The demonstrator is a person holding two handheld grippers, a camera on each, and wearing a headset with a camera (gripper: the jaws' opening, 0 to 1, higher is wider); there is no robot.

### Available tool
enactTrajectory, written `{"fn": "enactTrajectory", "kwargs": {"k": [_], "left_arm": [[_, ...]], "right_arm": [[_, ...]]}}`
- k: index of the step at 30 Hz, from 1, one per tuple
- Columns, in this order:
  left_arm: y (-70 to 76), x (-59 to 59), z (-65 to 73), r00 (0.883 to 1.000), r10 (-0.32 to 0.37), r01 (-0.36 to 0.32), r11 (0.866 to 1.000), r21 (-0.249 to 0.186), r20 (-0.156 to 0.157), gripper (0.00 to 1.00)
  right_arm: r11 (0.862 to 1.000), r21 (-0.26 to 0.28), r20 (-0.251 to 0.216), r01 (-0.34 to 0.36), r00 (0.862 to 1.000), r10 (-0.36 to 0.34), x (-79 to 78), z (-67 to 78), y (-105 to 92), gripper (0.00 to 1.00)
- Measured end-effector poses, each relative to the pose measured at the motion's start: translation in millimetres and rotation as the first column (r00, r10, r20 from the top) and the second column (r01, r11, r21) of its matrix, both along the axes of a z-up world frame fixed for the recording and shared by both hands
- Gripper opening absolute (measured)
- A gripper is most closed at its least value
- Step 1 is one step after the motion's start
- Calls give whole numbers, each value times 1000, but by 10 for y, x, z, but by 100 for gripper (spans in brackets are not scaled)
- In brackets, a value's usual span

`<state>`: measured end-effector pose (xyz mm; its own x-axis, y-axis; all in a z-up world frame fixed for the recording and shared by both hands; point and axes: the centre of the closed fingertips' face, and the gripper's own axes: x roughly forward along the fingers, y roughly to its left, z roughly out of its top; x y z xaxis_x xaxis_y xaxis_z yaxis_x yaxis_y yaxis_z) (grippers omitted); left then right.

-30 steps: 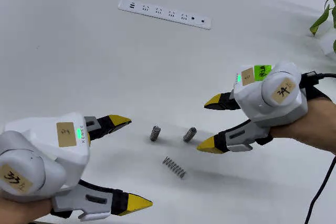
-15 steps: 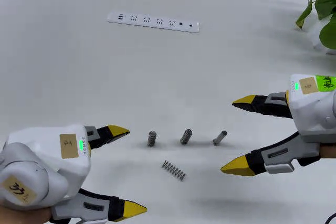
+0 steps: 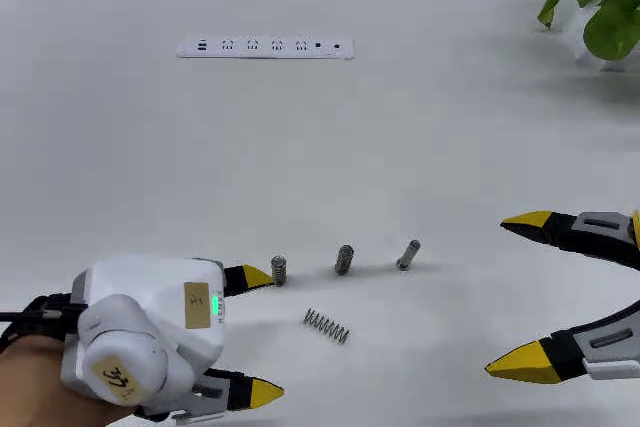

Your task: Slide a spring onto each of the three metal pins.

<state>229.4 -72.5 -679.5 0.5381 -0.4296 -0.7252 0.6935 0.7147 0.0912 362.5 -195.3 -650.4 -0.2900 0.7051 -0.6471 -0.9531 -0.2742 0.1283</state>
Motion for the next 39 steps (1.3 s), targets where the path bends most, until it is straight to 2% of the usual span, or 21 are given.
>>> {"fn": "enactTrajectory", "kwargs": {"k": [3,7,12,14,17,28,31,32,39], "left_arm": [[-59,53,-101,999,-43,44,999,30,-22,53],[-138,127,-256,997,-64,66,996,57,-46,47],[-182,192,-446,996,-47,53,995,85,-79,43],[-167,224,-494,996,-42,50,993,109,-78,41],[-153,258,-560,996,-21,31,994,109,-92,36],[-103,324,-696,994,13,3,991,137,-113,29],[-71,288,-740,990,28,-9,990,143,-135,26],[-77,289,-733,990,44,-27,992,127,-133,25],[-76,217,-746,987,48,-28,991,128,-153,17]], "right_arm": [[1000,1,-5,27,1000,-27,21,-45,-78,95],[998,17,-11,61,998,-61,42,-71,-132,94],[995,35,-18,98,995,-97,56,-86,-183,93],[994,38,-19,104,994,-103,58,-106,-219,93],[993,20,-22,121,993,-120,75,-149,-284,93],[987,29,-32,157,987,-156,69,-149,-321,92],[987,31,-37,159,987,-157,65,-146,-313,91],[987,31,-35,158,987,-157,69,-145,-316,91],[985,26,-36,169,985,-168,78,-150,-347,91]]}}
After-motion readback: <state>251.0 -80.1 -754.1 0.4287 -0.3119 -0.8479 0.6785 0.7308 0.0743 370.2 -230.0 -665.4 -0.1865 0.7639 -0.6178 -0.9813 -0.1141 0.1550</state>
